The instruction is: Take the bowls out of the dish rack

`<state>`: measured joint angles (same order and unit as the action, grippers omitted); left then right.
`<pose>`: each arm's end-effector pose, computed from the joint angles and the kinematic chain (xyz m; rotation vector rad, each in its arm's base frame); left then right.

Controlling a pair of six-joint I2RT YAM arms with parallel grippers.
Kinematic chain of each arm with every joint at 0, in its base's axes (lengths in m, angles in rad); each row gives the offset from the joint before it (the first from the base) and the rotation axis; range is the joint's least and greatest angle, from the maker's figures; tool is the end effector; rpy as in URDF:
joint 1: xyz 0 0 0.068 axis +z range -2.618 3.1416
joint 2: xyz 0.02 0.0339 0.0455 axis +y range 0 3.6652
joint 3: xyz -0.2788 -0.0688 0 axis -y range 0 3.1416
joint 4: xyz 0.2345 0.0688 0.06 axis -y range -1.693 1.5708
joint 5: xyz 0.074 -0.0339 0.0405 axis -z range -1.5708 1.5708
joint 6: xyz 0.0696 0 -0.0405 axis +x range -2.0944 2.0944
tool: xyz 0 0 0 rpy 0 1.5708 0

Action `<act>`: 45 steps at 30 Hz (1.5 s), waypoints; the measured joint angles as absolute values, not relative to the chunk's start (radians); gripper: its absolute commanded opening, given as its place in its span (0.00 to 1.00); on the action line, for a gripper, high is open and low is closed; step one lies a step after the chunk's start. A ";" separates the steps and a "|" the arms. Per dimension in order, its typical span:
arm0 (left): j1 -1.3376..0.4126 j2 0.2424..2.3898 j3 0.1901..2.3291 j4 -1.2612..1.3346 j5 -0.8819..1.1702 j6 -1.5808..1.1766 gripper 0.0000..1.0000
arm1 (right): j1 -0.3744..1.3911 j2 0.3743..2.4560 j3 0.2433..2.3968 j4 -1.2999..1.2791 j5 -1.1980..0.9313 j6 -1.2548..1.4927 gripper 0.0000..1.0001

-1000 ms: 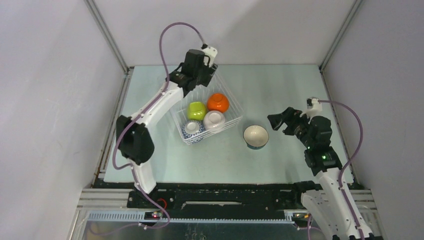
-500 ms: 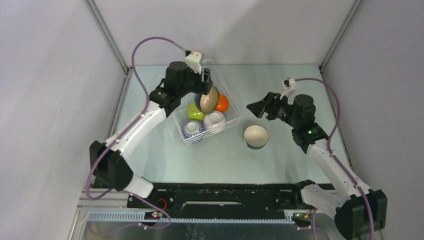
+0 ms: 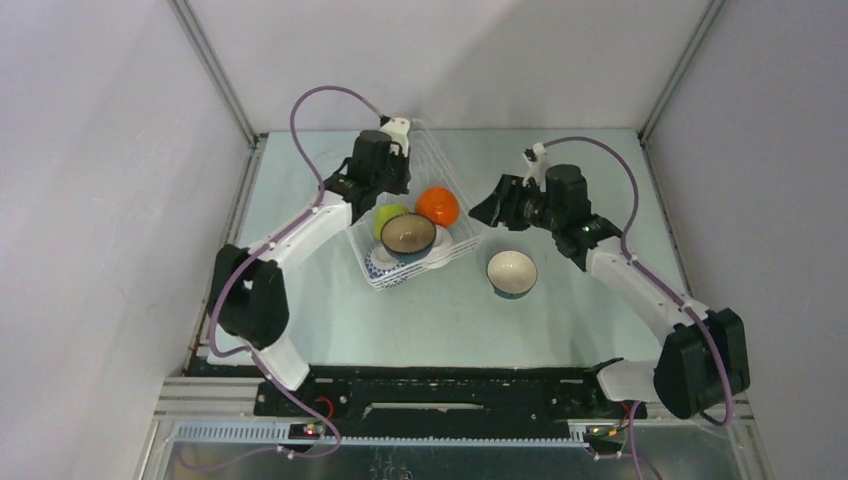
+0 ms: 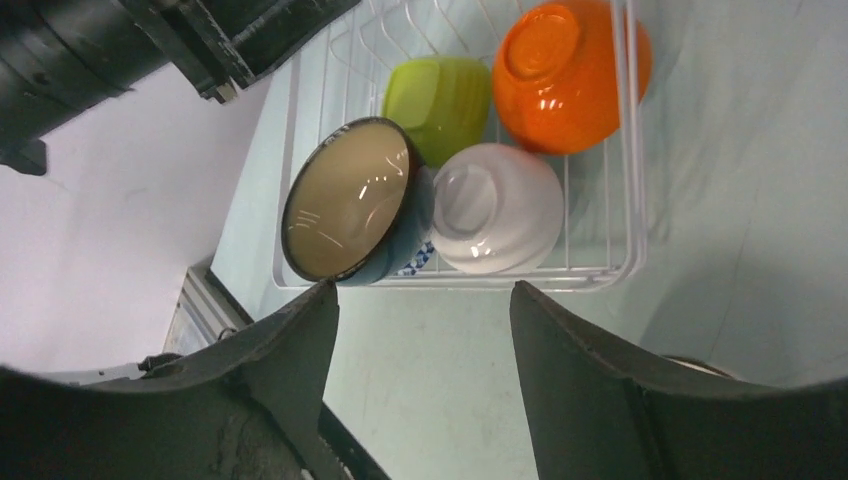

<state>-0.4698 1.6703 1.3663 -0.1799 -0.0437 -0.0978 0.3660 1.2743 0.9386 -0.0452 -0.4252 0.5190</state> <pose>0.3727 -0.1858 0.3112 0.3556 2.0375 -0.3065 0.2766 0.1368 0.3085 -0.1405 2.0456 0.9837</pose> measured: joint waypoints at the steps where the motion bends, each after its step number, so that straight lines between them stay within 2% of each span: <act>1: -0.464 1.674 1.366 -0.188 -0.041 -0.098 0.23 | 0.377 1.297 0.962 -0.063 -0.423 0.513 0.73; 4: -0.454 1.659 1.367 -0.188 -0.039 -0.098 0.30 | 0.415 1.363 1.046 -0.126 -0.407 0.498 0.71; 8: -0.453 1.612 1.365 -0.202 -0.039 -0.112 0.40 | 0.478 1.479 1.210 -0.229 -0.368 0.491 0.62; 16: -0.453 1.398 1.258 -0.225 -0.056 -0.196 0.42 | 0.569 1.693 1.479 -0.450 -0.315 0.489 0.55; 29: -0.451 1.103 0.939 -0.196 -0.070 -0.324 0.44 | 0.606 1.840 1.537 -0.594 -0.293 0.522 0.49; 33: -0.449 1.043 0.886 -0.194 -0.075 -0.334 0.44 | 0.618 1.853 1.560 -0.610 -0.292 0.527 0.43; 38: -0.443 0.996 0.850 -0.189 -0.076 -0.341 0.44 | 0.629 1.891 1.620 -0.631 -0.278 0.527 0.26; 43: -0.440 0.976 0.820 -0.181 -0.080 -0.349 0.44 | 0.629 1.914 1.640 -0.658 -0.263 0.530 0.26; 45: -0.439 0.968 0.812 -0.181 -0.082 -0.352 0.44 | 0.629 1.923 1.654 -0.672 -0.261 0.530 0.29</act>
<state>-0.4393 0.9676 0.8120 -0.1814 -0.0822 -0.3515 0.6292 1.9228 1.6535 -0.6716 -0.2611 0.5297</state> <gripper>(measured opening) 0.442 0.261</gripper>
